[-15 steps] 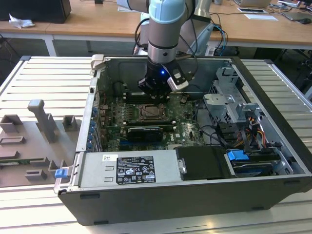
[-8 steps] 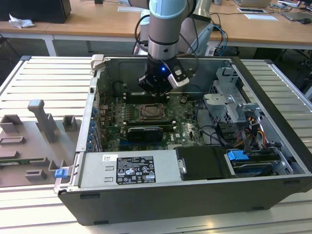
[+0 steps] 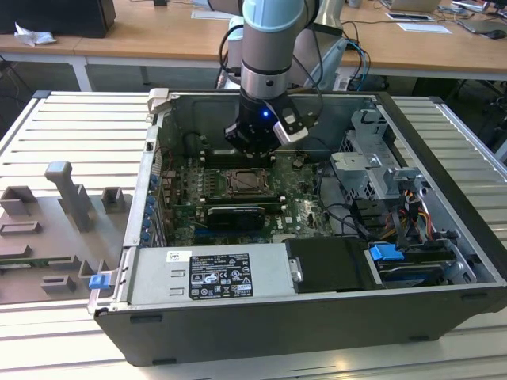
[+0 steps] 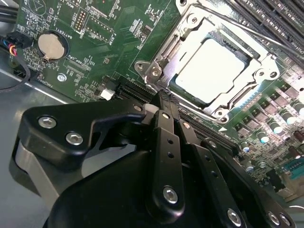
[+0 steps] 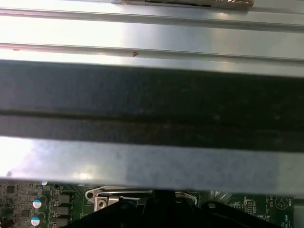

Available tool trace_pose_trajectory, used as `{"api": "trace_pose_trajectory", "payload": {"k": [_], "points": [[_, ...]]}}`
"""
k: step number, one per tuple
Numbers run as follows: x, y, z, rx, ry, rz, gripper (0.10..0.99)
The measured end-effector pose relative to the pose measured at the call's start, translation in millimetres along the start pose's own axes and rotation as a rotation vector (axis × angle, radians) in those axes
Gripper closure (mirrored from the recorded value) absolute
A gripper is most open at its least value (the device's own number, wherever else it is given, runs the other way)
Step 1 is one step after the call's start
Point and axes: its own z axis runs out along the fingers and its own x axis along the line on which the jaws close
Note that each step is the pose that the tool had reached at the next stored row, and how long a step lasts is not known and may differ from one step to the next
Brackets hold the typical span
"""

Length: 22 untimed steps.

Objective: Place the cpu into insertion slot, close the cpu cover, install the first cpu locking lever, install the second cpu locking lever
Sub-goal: 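Install the first cpu locking lever, then install the second cpu locking lever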

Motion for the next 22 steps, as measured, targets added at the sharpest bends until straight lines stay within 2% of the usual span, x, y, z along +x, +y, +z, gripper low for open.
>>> {"api": "trace_pose_trajectory", "payload": {"k": [7, 15, 19, 21, 22], "points": [[0.2, -3.7, -0.3, 0.0, 0.0, 0.0, 0.98], [0.6, -11.8, -1.0, 0.0, 0.0, 0.0, 0.98], [0.7, -12.9, -1.6, 0.0, 0.0001, 0.0, 0.98], [0.6, -12.4, -8.6, 0.0, -0.0001, 0.0, 0.98], [0.5, -11.8, -15.0, 0.0, 0.0, 0.0, 0.98]]}}
